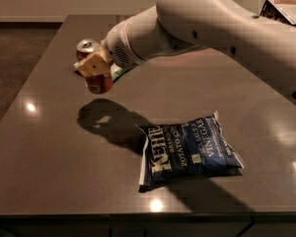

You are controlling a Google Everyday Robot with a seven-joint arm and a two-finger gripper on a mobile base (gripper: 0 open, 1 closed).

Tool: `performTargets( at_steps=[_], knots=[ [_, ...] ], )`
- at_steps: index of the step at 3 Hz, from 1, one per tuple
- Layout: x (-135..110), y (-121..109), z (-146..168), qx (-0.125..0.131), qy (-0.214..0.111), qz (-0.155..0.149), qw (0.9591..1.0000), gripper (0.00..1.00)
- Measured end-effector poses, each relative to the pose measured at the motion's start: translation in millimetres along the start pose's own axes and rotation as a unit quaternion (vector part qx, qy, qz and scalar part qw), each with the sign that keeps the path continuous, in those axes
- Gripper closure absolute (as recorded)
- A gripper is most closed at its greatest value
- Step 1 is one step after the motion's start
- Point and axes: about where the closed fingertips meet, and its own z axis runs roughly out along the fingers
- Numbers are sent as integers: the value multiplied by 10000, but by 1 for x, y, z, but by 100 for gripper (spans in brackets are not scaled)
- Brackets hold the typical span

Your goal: Move coke can near green jalapeno chip bag

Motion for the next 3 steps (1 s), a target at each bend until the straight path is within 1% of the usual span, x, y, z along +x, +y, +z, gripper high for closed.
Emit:
performTargets(
  at_steps=[1,2,3],
  knots=[
    [19,-31,-6,154,75,200,9997,100],
    [34,-58,-10,330,82,342,9988,100],
    [46,-77,-11,444,92,429,9981,86]
  ],
)
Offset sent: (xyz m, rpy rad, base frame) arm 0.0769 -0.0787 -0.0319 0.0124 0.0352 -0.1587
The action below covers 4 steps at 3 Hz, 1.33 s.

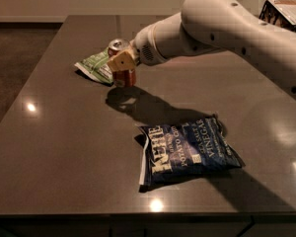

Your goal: Move coke can near green jalapeno chip bag

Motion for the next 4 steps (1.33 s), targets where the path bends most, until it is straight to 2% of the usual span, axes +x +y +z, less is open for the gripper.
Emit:
performTargets(
  at_steps=[3,4],
  knots=[
    [22,-24,21,-35,-65,159,9998,17],
    [21,-23,22,-49,-62,150,9999,0]
  ],
)
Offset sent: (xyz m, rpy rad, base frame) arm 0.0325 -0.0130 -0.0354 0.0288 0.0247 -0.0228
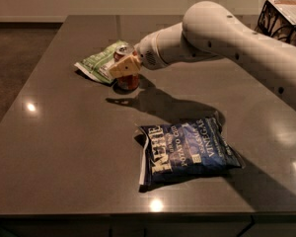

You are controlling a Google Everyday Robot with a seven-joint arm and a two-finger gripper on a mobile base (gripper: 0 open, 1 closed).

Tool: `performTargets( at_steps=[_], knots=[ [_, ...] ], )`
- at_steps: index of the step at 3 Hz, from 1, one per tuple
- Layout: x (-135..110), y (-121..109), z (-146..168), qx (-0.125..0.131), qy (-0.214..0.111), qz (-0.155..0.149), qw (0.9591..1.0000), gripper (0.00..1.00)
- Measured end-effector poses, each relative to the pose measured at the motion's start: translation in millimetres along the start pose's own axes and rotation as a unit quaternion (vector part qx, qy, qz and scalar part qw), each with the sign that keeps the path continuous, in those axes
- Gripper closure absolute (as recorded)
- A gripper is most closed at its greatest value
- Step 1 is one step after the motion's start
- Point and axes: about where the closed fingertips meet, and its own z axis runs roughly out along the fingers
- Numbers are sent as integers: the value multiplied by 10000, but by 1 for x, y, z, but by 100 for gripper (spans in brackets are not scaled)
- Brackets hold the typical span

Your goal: Move coke can near green jalapeno chip bag

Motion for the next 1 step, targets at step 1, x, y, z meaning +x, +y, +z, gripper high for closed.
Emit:
performTargets(
  at_steps=[1],
  knots=[
    [0,0,0,-1,0,-1,10000,0]
  ],
)
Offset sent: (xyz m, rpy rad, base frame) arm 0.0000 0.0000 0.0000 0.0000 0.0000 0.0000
